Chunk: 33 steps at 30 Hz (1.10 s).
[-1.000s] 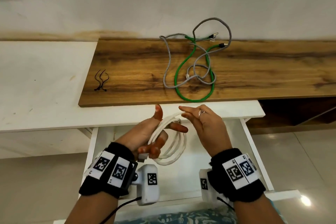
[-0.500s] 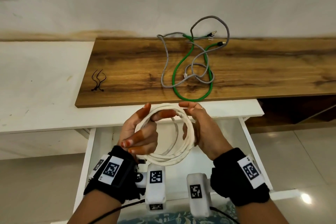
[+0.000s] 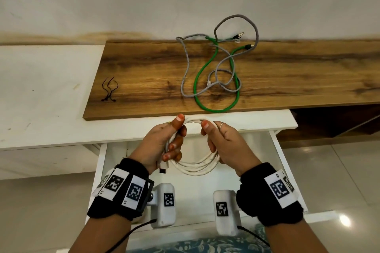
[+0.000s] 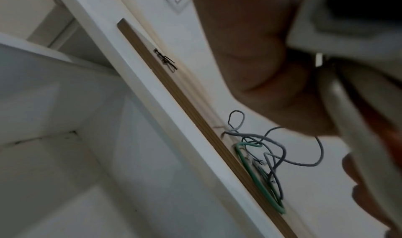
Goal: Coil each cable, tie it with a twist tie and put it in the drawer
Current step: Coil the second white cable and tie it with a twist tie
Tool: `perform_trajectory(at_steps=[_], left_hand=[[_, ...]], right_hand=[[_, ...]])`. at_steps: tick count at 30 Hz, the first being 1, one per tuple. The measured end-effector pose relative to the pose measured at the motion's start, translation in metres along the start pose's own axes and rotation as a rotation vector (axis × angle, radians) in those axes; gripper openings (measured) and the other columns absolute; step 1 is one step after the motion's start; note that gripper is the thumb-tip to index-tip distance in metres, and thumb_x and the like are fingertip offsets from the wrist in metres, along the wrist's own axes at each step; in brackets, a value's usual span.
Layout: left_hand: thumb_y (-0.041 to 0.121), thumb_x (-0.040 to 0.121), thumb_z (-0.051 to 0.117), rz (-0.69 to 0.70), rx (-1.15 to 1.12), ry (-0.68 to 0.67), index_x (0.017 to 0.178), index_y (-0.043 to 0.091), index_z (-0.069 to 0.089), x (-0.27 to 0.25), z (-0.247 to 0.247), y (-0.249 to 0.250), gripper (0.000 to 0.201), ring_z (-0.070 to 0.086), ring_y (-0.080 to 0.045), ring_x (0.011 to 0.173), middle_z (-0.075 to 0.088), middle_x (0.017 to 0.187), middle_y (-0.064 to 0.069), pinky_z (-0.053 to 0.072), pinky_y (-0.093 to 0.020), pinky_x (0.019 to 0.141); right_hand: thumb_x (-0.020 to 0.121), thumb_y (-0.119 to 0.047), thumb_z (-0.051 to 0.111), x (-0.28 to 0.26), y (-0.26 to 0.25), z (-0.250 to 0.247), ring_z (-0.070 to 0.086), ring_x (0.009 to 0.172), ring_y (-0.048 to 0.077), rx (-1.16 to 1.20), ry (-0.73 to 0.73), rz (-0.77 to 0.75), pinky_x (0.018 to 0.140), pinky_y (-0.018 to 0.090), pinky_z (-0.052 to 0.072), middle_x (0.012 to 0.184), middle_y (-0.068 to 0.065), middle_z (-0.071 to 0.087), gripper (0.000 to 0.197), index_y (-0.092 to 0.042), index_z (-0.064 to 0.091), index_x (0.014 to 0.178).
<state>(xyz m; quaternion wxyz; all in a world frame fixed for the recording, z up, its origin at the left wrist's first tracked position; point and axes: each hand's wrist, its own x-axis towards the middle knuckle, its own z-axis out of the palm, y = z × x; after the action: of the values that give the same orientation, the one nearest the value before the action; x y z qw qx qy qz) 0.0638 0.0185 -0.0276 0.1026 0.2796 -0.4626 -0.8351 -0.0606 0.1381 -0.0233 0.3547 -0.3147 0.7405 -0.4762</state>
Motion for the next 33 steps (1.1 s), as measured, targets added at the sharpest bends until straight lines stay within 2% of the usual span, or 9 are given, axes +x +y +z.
perform_trajectory(at_steps=[3,8,12,16,18,21,24,28,33], left_hand=[[0.047,0.085,0.044,-0.062,-0.104,-0.07,0.073,0.01,0.055,-0.002,0.001,-0.001,0.041,0.032,-0.007,0.033,0.033,0.044,0.005,0.046,-0.024,0.05],[0.045,0.092,0.035,-0.049,-0.479,-0.223,0.073,0.009,0.067,-0.003,0.006,-0.003,0.052,0.031,-0.002,0.026,0.034,0.036,0.01,0.045,-0.02,0.043],[0.046,0.094,0.034,-0.008,-0.607,-0.292,0.101,0.002,0.071,-0.005,0.006,-0.007,0.058,0.03,-0.003,0.025,0.038,0.037,0.008,0.05,-0.019,0.05],[0.045,0.096,0.035,0.078,-0.751,-0.421,0.129,-0.003,0.053,-0.004,0.011,-0.014,0.061,0.044,-0.005,0.03,0.047,0.043,0.005,0.056,-0.028,0.08],[0.044,0.097,0.038,0.081,-0.809,-0.51,0.135,-0.003,0.046,-0.004,0.011,-0.012,0.061,0.05,-0.007,0.034,0.053,0.047,0.002,0.057,-0.027,0.071],[0.046,0.095,0.041,0.044,-0.727,-0.506,0.134,-0.002,0.047,-0.006,0.007,-0.006,0.062,0.038,-0.006,0.03,0.051,0.044,0.003,0.05,-0.02,0.048],[0.05,0.092,0.038,-0.007,-0.472,-0.371,0.127,0.001,0.056,-0.01,0.0,-0.001,0.063,0.03,-0.002,0.025,0.039,0.036,0.006,0.037,-0.016,0.036],[0.048,0.093,0.034,-0.126,-0.091,-0.246,0.118,0.004,0.064,-0.011,-0.007,0.004,0.059,0.022,-0.001,0.028,0.028,0.039,0.009,0.022,-0.019,0.037],[0.049,0.095,0.035,-0.194,0.011,-0.139,0.108,0.005,0.068,-0.003,-0.006,0.0,0.057,0.02,-0.003,0.03,0.027,0.041,0.007,0.014,-0.022,0.039]], right_hand=[[0.094,-0.043,0.046,0.002,0.004,0.0,0.041,0.041,0.0,-0.024,0.076,-0.001,0.046,0.013,0.032,0.05,-0.009,0.045,0.033,-0.017,0.054,0.077],[0.096,-0.039,0.044,0.003,0.002,0.006,0.034,0.04,0.001,0.085,0.157,-0.037,0.042,0.014,0.03,0.053,-0.006,0.04,0.032,-0.016,0.05,0.074],[0.095,-0.041,0.044,0.002,0.001,0.013,0.032,0.041,0.003,0.132,0.176,-0.042,0.042,0.017,0.028,0.053,-0.006,0.039,0.032,-0.017,0.051,0.075],[0.095,-0.046,0.044,0.003,-0.002,0.02,0.032,0.043,0.008,0.276,0.188,0.022,0.04,0.019,0.026,0.052,-0.005,0.039,0.036,-0.017,0.054,0.075],[0.092,-0.051,0.045,0.002,-0.004,0.019,0.032,0.043,0.009,0.312,0.17,0.035,0.041,0.019,0.025,0.052,-0.005,0.043,0.039,-0.018,0.058,0.076],[0.083,-0.061,0.042,0.001,-0.005,0.008,0.032,0.04,0.005,0.287,0.162,0.015,0.042,0.02,0.026,0.048,-0.01,0.043,0.046,-0.021,0.062,0.075],[0.089,-0.046,0.047,0.005,0.004,-0.01,0.052,0.057,-0.004,0.006,0.248,-0.225,0.057,0.013,0.036,0.06,-0.019,0.058,0.024,-0.033,0.065,0.081],[0.093,-0.033,0.051,0.008,0.02,-0.029,0.056,0.082,0.001,-0.327,0.331,-0.459,0.071,0.012,0.042,0.089,-0.003,0.066,0.02,-0.026,0.066,0.104],[0.09,-0.043,0.045,0.005,0.017,-0.018,0.057,0.085,0.004,-0.338,0.129,-0.463,0.073,0.015,0.045,0.095,-0.008,0.058,0.032,-0.023,0.063,0.108]])
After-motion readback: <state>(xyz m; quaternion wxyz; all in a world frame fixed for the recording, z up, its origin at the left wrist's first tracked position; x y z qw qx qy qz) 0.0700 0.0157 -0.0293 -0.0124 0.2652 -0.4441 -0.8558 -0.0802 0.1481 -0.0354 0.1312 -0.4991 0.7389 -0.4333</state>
